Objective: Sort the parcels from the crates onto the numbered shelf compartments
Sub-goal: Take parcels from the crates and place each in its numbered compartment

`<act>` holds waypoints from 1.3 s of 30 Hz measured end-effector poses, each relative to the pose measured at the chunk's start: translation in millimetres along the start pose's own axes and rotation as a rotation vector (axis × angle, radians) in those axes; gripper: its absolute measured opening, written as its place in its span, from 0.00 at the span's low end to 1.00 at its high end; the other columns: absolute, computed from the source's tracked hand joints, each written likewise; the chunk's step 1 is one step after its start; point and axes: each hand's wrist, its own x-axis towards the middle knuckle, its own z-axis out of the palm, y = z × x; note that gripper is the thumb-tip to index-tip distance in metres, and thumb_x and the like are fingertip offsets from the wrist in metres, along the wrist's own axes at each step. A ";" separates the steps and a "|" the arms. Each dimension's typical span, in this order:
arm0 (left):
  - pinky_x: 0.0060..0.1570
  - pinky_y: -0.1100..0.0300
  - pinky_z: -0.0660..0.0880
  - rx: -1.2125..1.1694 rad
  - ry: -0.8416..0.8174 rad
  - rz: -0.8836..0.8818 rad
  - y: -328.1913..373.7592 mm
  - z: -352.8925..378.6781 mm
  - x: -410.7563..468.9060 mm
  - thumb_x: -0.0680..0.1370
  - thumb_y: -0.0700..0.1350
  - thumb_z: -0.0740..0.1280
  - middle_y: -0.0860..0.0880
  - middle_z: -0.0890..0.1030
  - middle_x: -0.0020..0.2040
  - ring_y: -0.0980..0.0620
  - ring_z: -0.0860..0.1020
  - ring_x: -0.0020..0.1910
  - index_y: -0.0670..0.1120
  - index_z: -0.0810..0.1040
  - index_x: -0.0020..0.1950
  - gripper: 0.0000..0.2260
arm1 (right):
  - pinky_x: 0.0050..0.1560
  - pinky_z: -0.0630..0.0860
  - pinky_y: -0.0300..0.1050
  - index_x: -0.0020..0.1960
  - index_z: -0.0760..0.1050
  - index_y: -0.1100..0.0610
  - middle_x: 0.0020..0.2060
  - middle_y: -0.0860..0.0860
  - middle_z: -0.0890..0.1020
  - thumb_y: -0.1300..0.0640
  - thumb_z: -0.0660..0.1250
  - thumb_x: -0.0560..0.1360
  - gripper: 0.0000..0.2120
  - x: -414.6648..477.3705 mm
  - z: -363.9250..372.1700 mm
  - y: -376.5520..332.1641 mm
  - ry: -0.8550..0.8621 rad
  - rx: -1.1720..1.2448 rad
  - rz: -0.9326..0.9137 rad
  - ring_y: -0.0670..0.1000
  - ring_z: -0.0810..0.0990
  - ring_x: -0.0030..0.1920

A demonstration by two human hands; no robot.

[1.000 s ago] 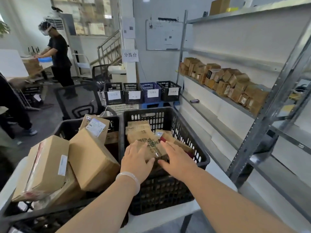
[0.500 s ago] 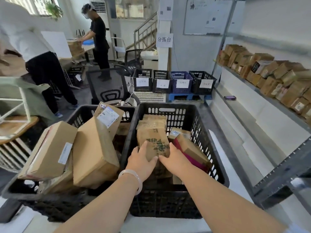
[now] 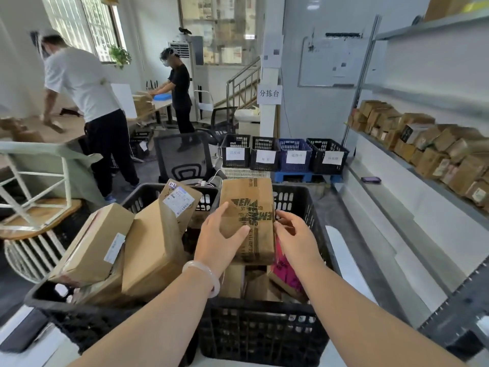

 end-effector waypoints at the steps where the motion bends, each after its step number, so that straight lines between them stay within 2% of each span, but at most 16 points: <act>1: 0.57 0.68 0.65 -0.032 0.013 0.014 5.9 -2.2 0.3 0.76 0.53 0.72 0.56 0.66 0.70 0.62 0.64 0.62 0.60 0.63 0.76 0.31 | 0.45 0.70 0.32 0.70 0.68 0.47 0.60 0.45 0.74 0.51 0.65 0.79 0.21 0.4 -3.2 -4.4 0.004 0.054 0.014 0.44 0.74 0.59; 4: 0.55 0.72 0.66 -0.114 0.006 0.056 18.7 -7.0 2.1 0.75 0.52 0.73 0.57 0.68 0.69 0.61 0.67 0.64 0.59 0.64 0.76 0.31 | 0.65 0.71 0.49 0.77 0.57 0.48 0.70 0.50 0.69 0.39 0.70 0.70 0.41 0.8 -9.9 -11.0 -0.069 0.238 0.153 0.51 0.72 0.66; 6: 0.62 0.65 0.66 -0.119 -0.026 0.081 23.7 -8.4 4.0 0.75 0.54 0.73 0.57 0.68 0.71 0.59 0.67 0.68 0.58 0.63 0.76 0.33 | 0.62 0.75 0.57 0.76 0.58 0.46 0.68 0.51 0.73 0.36 0.72 0.64 0.46 -1.7 -12.6 -14.5 -0.148 0.389 0.223 0.52 0.77 0.62; 8: 0.67 0.61 0.64 -0.052 -0.062 0.086 27.4 -7.9 5.9 0.73 0.60 0.72 0.55 0.65 0.74 0.57 0.64 0.71 0.57 0.61 0.77 0.36 | 0.56 0.79 0.57 0.73 0.62 0.46 0.63 0.50 0.77 0.42 0.74 0.68 0.38 -3.5 -14.5 -19.0 -0.136 0.441 0.193 0.51 0.80 0.57; 11: 0.74 0.51 0.60 0.015 -0.149 0.029 33.9 -6.8 6.8 0.67 0.71 0.69 0.53 0.56 0.79 0.51 0.57 0.77 0.57 0.56 0.79 0.46 | 0.53 0.80 0.48 0.70 0.64 0.45 0.57 0.46 0.77 0.48 0.73 0.72 0.30 -7.3 -15.1 -25.8 -0.049 0.341 0.061 0.47 0.79 0.54; 14: 0.77 0.46 0.55 0.061 -0.152 0.021 36.3 -4.8 8.4 0.70 0.69 0.69 0.54 0.50 0.80 0.50 0.50 0.79 0.57 0.56 0.80 0.43 | 0.52 0.78 0.42 0.70 0.65 0.48 0.57 0.44 0.77 0.50 0.73 0.72 0.30 -10.7 -14.3 -28.9 0.036 0.309 -0.019 0.43 0.78 0.54; 17: 0.70 0.58 0.65 0.069 -0.111 0.104 35.9 -5.0 10.2 0.77 0.57 0.68 0.52 0.64 0.74 0.55 0.64 0.72 0.55 0.63 0.77 0.30 | 0.55 0.77 0.43 0.69 0.68 0.48 0.57 0.42 0.78 0.52 0.72 0.74 0.25 -12.7 -14.4 -28.8 0.065 0.262 -0.071 0.41 0.77 0.55; 19: 0.55 0.67 0.73 0.059 -0.094 0.139 32.9 -5.6 9.8 0.79 0.52 0.68 0.55 0.72 0.64 0.61 0.75 0.58 0.58 0.66 0.75 0.25 | 0.56 0.76 0.43 0.69 0.69 0.45 0.59 0.41 0.78 0.54 0.69 0.76 0.23 -13.4 -12.0 -27.5 0.054 0.229 -0.106 0.42 0.77 0.58; 20: 0.51 0.69 0.74 0.068 -0.083 0.144 30.6 -5.7 10.5 0.79 0.51 0.67 0.57 0.74 0.60 0.62 0.76 0.55 0.61 0.68 0.73 0.22 | 0.55 0.75 0.40 0.69 0.69 0.44 0.59 0.41 0.77 0.55 0.67 0.77 0.21 -14.1 -10.4 -27.4 0.044 0.219 -0.121 0.42 0.76 0.59; 22: 0.55 0.62 0.76 0.048 -0.053 0.133 24.5 -4.2 12.3 0.79 0.50 0.67 0.61 0.78 0.58 0.63 0.77 0.55 0.65 0.71 0.70 0.21 | 0.55 0.74 0.36 0.69 0.69 0.42 0.60 0.41 0.77 0.58 0.64 0.79 0.20 -16.2 -6.8 -28.4 0.019 0.209 -0.148 0.41 0.75 0.61; 24: 0.59 0.54 0.78 -0.026 -0.045 0.089 24.7 -4.1 11.8 0.75 0.55 0.70 0.63 0.79 0.57 0.61 0.78 0.56 0.67 0.70 0.67 0.22 | 0.60 0.73 0.38 0.70 0.70 0.42 0.63 0.41 0.75 0.59 0.60 0.80 0.21 -19.9 -4.2 -29.0 0.003 0.151 -0.202 0.40 0.73 0.63; 28: 0.64 0.55 0.72 -0.087 -0.115 0.078 27.0 -1.3 12.1 0.64 0.65 0.77 0.62 0.75 0.64 0.61 0.73 0.63 0.65 0.58 0.75 0.44 | 0.72 0.64 0.47 0.69 0.70 0.41 0.67 0.40 0.71 0.61 0.57 0.81 0.21 -26.8 0.5 -27.2 -0.034 -0.119 -0.365 0.40 0.66 0.69; 30: 0.66 0.51 0.72 -0.084 -0.117 0.068 25.7 -1.3 13.7 0.61 0.68 0.78 0.60 0.74 0.66 0.58 0.73 0.66 0.66 0.55 0.76 0.49 | 0.74 0.61 0.47 0.70 0.67 0.40 0.69 0.38 0.68 0.60 0.56 0.81 0.22 -26.5 2.6 -23.6 -0.047 -0.242 -0.415 0.39 0.62 0.71; 33: 0.64 0.58 0.70 -0.183 -0.144 0.054 24.2 -4.8 12.2 0.68 0.53 0.79 0.64 0.76 0.61 0.64 0.74 0.61 0.65 0.58 0.74 0.42 | 0.73 0.64 0.49 0.71 0.66 0.40 0.68 0.38 0.68 0.59 0.60 0.80 0.23 -24.9 1.5 -22.7 -0.045 -0.289 -0.400 0.39 0.63 0.70; 36: 0.67 0.54 0.70 -0.306 -0.187 0.001 21.9 -9.3 11.2 0.71 0.50 0.77 0.58 0.75 0.67 0.58 0.74 0.64 0.62 0.53 0.78 0.44 | 0.71 0.66 0.51 0.72 0.64 0.44 0.67 0.39 0.69 0.57 0.67 0.77 0.27 -24.7 -2.7 -26.1 0.091 -0.217 -0.355 0.40 0.65 0.68; 39: 0.56 0.56 0.76 -0.491 -0.191 -0.098 23.0 -11.9 7.5 0.75 0.46 0.74 0.57 0.76 0.62 0.57 0.77 0.58 0.65 0.52 0.77 0.40 | 0.73 0.61 0.53 0.76 0.56 0.46 0.72 0.44 0.64 0.49 0.73 0.72 0.39 -27.0 -7.3 -25.9 0.175 -0.123 -0.139 0.45 0.61 0.72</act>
